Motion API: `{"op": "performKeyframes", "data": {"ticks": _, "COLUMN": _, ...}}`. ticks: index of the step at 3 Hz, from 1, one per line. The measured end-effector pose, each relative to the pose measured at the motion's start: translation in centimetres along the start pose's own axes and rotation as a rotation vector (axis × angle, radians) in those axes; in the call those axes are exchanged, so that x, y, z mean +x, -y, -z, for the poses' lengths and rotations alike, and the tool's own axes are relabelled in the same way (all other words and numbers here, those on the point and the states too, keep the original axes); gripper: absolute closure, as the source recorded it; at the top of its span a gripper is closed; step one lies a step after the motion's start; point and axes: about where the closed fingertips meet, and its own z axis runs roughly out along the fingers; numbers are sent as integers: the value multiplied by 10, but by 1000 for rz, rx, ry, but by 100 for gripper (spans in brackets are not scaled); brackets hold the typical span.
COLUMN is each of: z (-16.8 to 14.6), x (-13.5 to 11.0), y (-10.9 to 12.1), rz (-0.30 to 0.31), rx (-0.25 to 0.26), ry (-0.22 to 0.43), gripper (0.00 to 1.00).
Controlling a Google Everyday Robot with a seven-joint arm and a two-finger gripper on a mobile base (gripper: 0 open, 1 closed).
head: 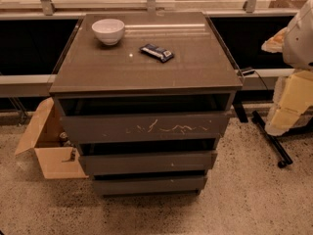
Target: Open top drawer
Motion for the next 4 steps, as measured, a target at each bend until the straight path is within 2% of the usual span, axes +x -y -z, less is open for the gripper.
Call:
{"op": "performKeyframes", "data": {"ticks": 1, "z": 0, "x": 0, "y": 0, "rz": 0, "rx": 0, "ry": 0, "gripper": 0}}
{"op": "performKeyframes", "data": {"ticks": 2, "z": -36, "x": -5, "y": -7, "rz": 59, "rx": -16, "ry": 41, "gripper": 0}}
{"op": "performKeyframes", "data": {"ticks": 3, "z": -91, "x": -12, "y": -20, "rz": 144, "rx": -68, "ry": 96, "gripper": 0}}
{"op": "performKeyframes", "data": {"ticks": 4, "z": -154, "x": -19, "y": -34, "rz": 202, "rx": -158, "ry": 150, "gripper": 0}}
